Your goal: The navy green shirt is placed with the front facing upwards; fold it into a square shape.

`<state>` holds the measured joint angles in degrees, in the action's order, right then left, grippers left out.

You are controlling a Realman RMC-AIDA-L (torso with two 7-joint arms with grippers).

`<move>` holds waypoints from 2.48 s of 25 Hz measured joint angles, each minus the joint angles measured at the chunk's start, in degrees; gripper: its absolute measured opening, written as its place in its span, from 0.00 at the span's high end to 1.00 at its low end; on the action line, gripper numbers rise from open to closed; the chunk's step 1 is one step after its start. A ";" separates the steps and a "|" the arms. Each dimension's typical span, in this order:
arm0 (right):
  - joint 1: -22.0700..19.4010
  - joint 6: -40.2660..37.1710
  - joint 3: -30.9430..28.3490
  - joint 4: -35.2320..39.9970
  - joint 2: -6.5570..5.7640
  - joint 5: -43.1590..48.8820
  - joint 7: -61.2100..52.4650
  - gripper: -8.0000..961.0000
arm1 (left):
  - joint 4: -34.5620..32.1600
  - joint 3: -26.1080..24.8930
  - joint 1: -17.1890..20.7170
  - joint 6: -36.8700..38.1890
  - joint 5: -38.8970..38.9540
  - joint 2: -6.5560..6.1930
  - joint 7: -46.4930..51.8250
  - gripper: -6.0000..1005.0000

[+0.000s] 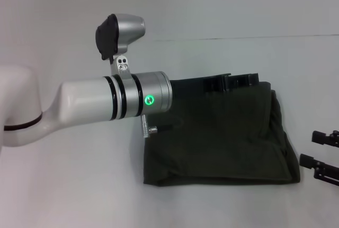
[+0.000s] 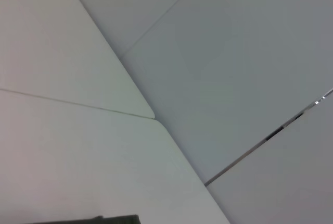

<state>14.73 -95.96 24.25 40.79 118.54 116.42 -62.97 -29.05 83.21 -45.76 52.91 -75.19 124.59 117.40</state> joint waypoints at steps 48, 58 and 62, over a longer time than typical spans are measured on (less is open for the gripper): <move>7.03 3.87 -5.17 -4.90 1.00 0.74 -4.83 0.28 | -8.21 -34.40 10.53 33.62 -25.42 -4.56 -20.77 0.09; 12.55 23.03 -7.56 -11.72 1.14 0.68 -11.42 0.29 | -8.04 -34.80 10.56 33.50 -25.45 -4.44 -20.80 0.09; 14.38 26.64 -6.00 -13.94 1.26 0.91 -11.81 0.29 | -8.07 -34.87 10.68 33.45 -25.45 -4.45 -20.81 0.10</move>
<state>29.11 -69.32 18.25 26.85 119.79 117.33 -74.78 -37.12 48.33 -35.08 86.36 -100.64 120.15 96.59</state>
